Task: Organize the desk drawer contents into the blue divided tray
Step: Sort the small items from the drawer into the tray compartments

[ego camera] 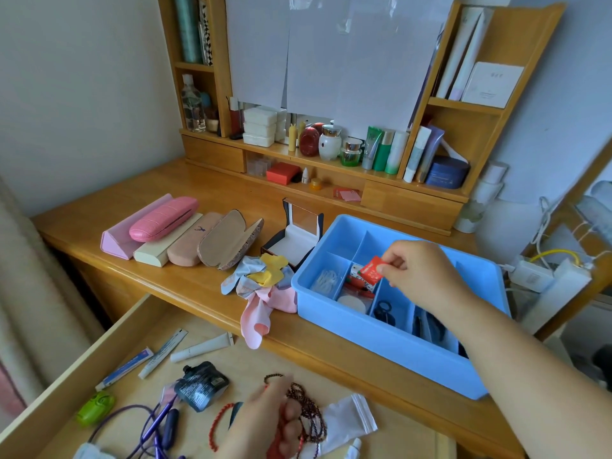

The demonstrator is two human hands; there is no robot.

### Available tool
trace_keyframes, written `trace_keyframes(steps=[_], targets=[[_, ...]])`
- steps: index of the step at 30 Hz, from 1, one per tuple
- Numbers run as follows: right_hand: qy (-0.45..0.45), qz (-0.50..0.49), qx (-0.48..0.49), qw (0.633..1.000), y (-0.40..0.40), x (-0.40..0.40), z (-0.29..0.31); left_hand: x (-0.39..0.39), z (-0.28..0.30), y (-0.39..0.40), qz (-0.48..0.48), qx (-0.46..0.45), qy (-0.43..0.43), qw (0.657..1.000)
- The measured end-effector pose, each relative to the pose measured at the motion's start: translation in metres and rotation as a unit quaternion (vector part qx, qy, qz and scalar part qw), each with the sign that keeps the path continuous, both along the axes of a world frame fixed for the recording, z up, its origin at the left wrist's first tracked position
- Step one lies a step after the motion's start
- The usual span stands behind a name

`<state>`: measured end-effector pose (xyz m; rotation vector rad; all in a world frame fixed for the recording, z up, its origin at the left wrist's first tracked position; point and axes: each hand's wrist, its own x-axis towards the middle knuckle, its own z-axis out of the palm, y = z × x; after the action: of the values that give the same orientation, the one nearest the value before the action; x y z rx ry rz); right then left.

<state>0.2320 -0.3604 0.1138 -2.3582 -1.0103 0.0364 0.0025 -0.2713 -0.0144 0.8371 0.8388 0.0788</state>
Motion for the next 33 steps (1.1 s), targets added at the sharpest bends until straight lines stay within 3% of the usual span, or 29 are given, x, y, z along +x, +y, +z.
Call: trace_keyframes(steps=[2, 4, 8, 11, 13, 15, 17, 19, 21, 27, 30, 33], targets=[[-0.038, 0.004, -0.09, 0.995, 0.015, 0.009, -0.01, -0.001, -0.009, 0.01, 0.005, -0.102, 0.019, 0.995], [-0.066, 0.005, -0.159, 0.985, 0.026, 0.012, -0.018, -0.001, -0.015, 0.016, 0.014, -0.127, 0.023, 0.992], [-0.173, 0.004, -0.263, 0.949, 0.038, 0.012, -0.035, -0.009, -0.024, 0.015, 0.045, -0.043, -0.007, 0.998], [-0.147, -0.02, -0.297, 0.943, 0.045, 0.011, -0.042, -0.008, -0.014, 0.011, 0.043, 0.009, -0.068, 0.997], [-0.132, -0.038, -0.258, 0.956, 0.043, 0.011, -0.034, -0.005, -0.007, 0.01, 0.027, 0.056, -0.078, 0.995], [-0.128, -0.042, -0.13, 0.982, 0.031, 0.003, -0.025, -0.002, -0.002, 0.01, 0.021, 0.117, -0.08, 0.99], [-0.008, 0.004, -0.009, 1.0, 0.015, -0.019, -0.021, 0.004, 0.006, 0.008, 0.03, 0.164, -0.097, 0.981], [0.16, 0.083, -0.005, 0.984, 0.0, -0.051, -0.021, 0.01, 0.014, 0.002, 0.049, 0.173, -0.127, 0.976], [0.221, 0.131, -0.029, 0.966, -0.012, -0.073, -0.025, 0.017, 0.021, -0.004, 0.061, 0.164, -0.152, 0.973], [0.207, 0.098, 0.024, 0.973, -0.02, -0.072, -0.013, 0.025, 0.029, -0.014, 0.08, 0.126, -0.161, 0.976], [0.099, 0.016, 0.062, 0.993, -0.014, -0.03, 0.001, 0.023, 0.016, -0.006, 0.159, -0.012, -0.104, 0.982], [0.014, -0.017, -0.019, 1.0, -0.002, 0.004, 0.003, 0.011, -0.008, 0.004, 0.162, -0.069, -0.081, 0.981]])
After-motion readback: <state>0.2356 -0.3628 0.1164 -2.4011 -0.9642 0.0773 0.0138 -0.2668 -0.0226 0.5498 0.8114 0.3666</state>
